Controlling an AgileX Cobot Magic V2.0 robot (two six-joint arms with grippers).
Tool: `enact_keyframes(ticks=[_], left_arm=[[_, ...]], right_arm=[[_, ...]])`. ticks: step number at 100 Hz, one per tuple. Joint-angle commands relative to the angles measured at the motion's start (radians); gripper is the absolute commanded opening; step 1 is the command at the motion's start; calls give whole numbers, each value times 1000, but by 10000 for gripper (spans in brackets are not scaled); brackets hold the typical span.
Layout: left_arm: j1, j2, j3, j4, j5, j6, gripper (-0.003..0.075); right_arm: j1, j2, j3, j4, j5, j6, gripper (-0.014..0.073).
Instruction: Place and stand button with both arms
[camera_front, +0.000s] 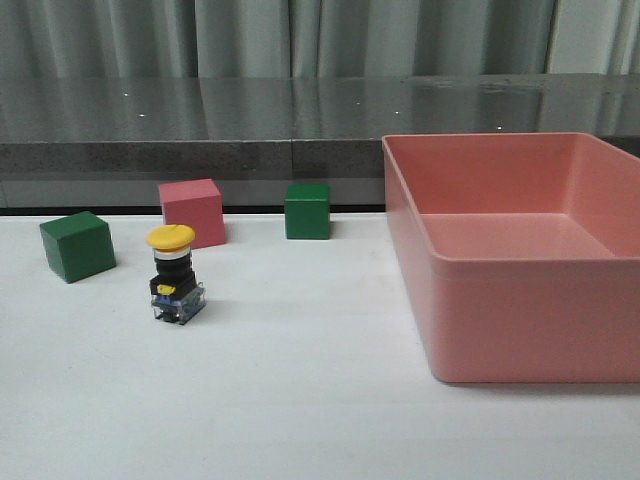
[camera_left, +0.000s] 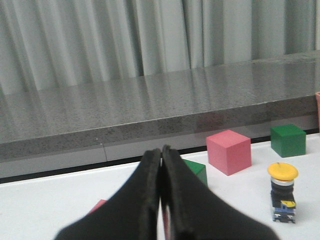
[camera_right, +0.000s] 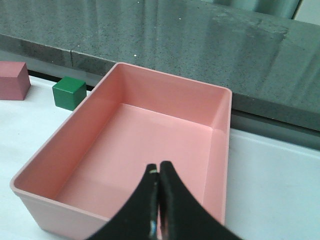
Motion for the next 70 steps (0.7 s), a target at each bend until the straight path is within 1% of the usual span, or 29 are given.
enact_keyframes(ticks=[1, 9, 70], left_arm=[[24, -29, 45, -15, -99, -13, -20], [29, -29, 45, -64, -101, -13, -20], [31, -29, 45, -64, -98, -13, -20]], right_arm=[[-4, 3, -28, 3, -76, -4, -62], [-4, 3, -28, 3, -76, -4, -62], [-4, 3, -28, 3, -76, -4, -62]])
